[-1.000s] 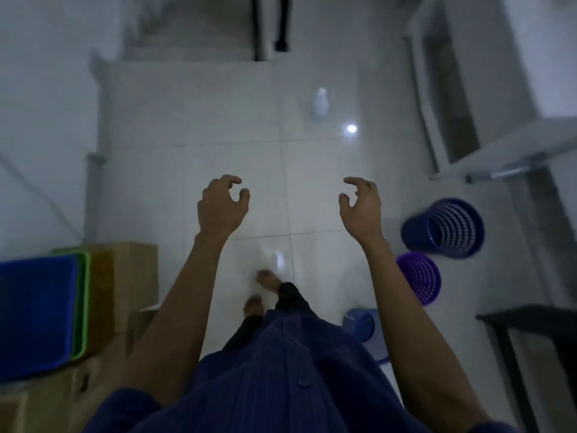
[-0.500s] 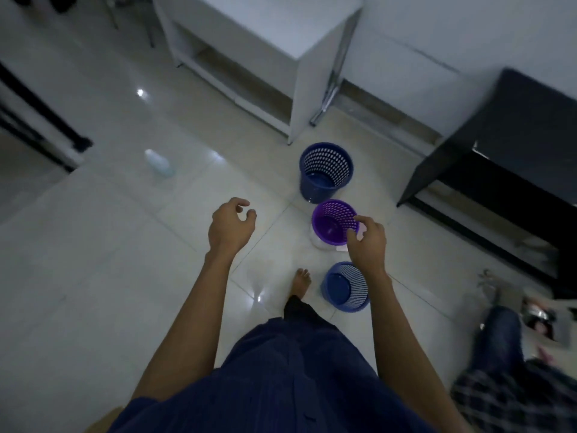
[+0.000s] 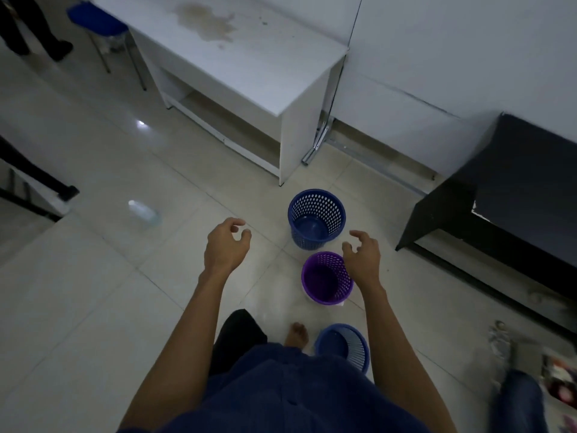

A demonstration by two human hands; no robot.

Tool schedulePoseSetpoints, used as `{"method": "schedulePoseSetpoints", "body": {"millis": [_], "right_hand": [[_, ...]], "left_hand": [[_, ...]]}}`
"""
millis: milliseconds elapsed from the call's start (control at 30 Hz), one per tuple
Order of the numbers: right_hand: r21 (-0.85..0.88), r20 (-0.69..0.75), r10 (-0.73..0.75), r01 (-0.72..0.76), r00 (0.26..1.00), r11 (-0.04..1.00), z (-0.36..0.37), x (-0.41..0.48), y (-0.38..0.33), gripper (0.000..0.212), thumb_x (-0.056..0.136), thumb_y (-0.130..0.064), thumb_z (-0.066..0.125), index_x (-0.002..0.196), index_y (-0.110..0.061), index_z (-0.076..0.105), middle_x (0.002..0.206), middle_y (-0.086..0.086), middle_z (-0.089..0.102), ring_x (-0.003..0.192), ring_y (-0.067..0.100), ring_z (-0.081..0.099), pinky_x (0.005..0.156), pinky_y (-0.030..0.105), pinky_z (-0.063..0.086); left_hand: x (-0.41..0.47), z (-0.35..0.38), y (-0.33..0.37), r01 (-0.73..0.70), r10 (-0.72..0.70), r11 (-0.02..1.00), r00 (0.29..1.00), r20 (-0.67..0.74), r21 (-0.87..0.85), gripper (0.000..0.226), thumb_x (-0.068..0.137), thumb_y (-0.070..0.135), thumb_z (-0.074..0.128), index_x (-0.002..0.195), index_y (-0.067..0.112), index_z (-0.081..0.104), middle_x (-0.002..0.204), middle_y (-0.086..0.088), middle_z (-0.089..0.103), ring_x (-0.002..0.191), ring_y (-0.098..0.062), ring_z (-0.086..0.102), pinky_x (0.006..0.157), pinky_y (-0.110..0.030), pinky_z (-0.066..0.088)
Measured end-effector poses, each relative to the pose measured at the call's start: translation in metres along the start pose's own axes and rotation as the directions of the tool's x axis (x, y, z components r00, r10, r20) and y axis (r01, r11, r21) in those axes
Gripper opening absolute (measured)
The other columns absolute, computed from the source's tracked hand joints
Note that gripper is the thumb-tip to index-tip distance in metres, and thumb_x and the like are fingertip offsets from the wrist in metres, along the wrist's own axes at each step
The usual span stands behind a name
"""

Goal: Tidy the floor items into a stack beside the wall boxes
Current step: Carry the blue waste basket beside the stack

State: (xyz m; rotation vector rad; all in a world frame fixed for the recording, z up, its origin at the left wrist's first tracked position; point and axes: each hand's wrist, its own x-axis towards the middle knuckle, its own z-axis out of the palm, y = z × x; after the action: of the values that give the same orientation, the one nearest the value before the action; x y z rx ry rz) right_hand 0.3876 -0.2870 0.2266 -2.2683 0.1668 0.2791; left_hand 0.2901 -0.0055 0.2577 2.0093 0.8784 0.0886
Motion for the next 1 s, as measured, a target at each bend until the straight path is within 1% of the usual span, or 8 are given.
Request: {"method": "schedulePoseSetpoints", "body": {"millis": [200,400,467,533,700,800,900,1000], "right_hand": [[0.063,-0.023,0.081,-0.079,0.996,0.995,0.022,0.081,0.0,0.038,0.096,-0.02,0.061,0.134,-0.02,0.055,0.137,0.011,0.048,0.117,0.027,0.057,0.099,0.039,0.049],[0.131,-0.071,0.289,-0.279,0.955,0.951,0.044,0.166,-0.016,0.042,0.097,-0.02,0.06,0.138,-0.016,0.052,0.138,0.014,0.046,0.118,0.028,0.055,0.102,0.042,0.048],[0.144,-0.069,0.324,-0.312,0.944,0.939,0.054,0.198,-0.026,0.043,0.097,-0.02,0.061,0.139,-0.013,0.051,0.137,0.016,0.046,0.116,0.027,0.055,0.099,0.037,0.048],[0.154,-0.069,0.354,-0.341,0.933,0.927,0.062,0.227,-0.034,0.044,0.097,-0.019,0.061,0.139,-0.012,0.051,0.136,0.017,0.047,0.108,0.02,0.053,0.091,0.028,0.044],[0.171,-0.061,0.434,-0.418,0.899,0.892,0.079,0.288,-0.033,0.044,0.097,-0.018,0.061,0.139,-0.013,0.05,0.137,0.017,0.046,0.104,0.011,0.045,0.087,0.02,0.039],[0.173,-0.056,0.471,-0.456,0.881,0.873,0.101,0.33,-0.003,0.044,0.097,-0.018,0.061,0.139,-0.013,0.05,0.136,0.017,0.047,0.105,0.012,0.046,0.087,0.021,0.039],[0.174,-0.056,0.53,-0.514,0.846,0.84,0.143,0.377,0.054,0.046,0.097,-0.019,0.061,0.14,-0.014,0.047,0.134,0.017,0.046,0.112,0.023,0.054,0.089,0.024,0.042],[0.187,-0.041,0.59,-0.573,0.807,0.798,0.199,0.418,0.126,0.058,0.095,-0.018,0.062,0.148,-0.012,0.037,0.138,0.018,0.042,0.118,0.032,0.053,0.096,0.037,0.048]], "left_hand": [[0.104,0.044,0.028,-0.018,0.014,0.999,0.994,0.106,0.042,0.025,0.091,0.032,0.068,0.115,0.027,0.067,0.111,0.002,0.065,0.1,-0.017,0.062,0.089,-0.035,0.053],[0.24,0.092,0.07,-0.079,0.046,0.992,0.952,0.303,0.097,0.028,0.091,0.029,0.069,0.118,0.024,0.067,0.11,-0.001,0.065,0.098,-0.018,0.061,0.083,-0.028,0.05],[0.283,0.107,0.084,-0.098,0.047,0.987,0.935,0.351,0.13,0.028,0.091,0.029,0.069,0.119,0.023,0.067,0.111,-0.002,0.065,0.097,-0.017,0.061,0.08,-0.026,0.047],[0.32,0.125,0.098,-0.14,0.056,0.973,0.915,0.4,0.184,0.029,0.091,0.028,0.068,0.12,0.021,0.066,0.111,-0.004,0.065,0.095,-0.017,0.06,0.08,-0.026,0.048],[0.387,0.181,0.123,-0.176,0.028,0.952,0.864,0.502,0.25,0.034,0.092,0.03,0.068,0.124,0.019,0.064,0.115,-0.006,0.063,0.101,-0.02,0.06,0.089,-0.034,0.053],[0.422,0.233,0.109,-0.182,-0.009,0.941,0.829,0.56,0.284,0.04,0.093,0.031,0.067,0.13,0.019,0.059,0.122,-0.009,0.062,0.108,-0.022,0.059,0.094,-0.035,0.051],[0.46,0.305,0.068,-0.197,-0.043,0.927,0.79,0.611,0.319,0.052,0.094,0.034,0.066,0.141,0.018,0.05,0.133,-0.012,0.055,0.118,-0.023,0.055,0.101,-0.034,0.047],[0.498,0.385,0.006,-0.206,-0.062,0.917,0.774,0.63,0.342,0.065,0.095,0.038,0.063,0.151,0.021,0.035,0.145,-0.013,0.044,0.126,-0.023,0.048,0.101,-0.029,0.039]]}}
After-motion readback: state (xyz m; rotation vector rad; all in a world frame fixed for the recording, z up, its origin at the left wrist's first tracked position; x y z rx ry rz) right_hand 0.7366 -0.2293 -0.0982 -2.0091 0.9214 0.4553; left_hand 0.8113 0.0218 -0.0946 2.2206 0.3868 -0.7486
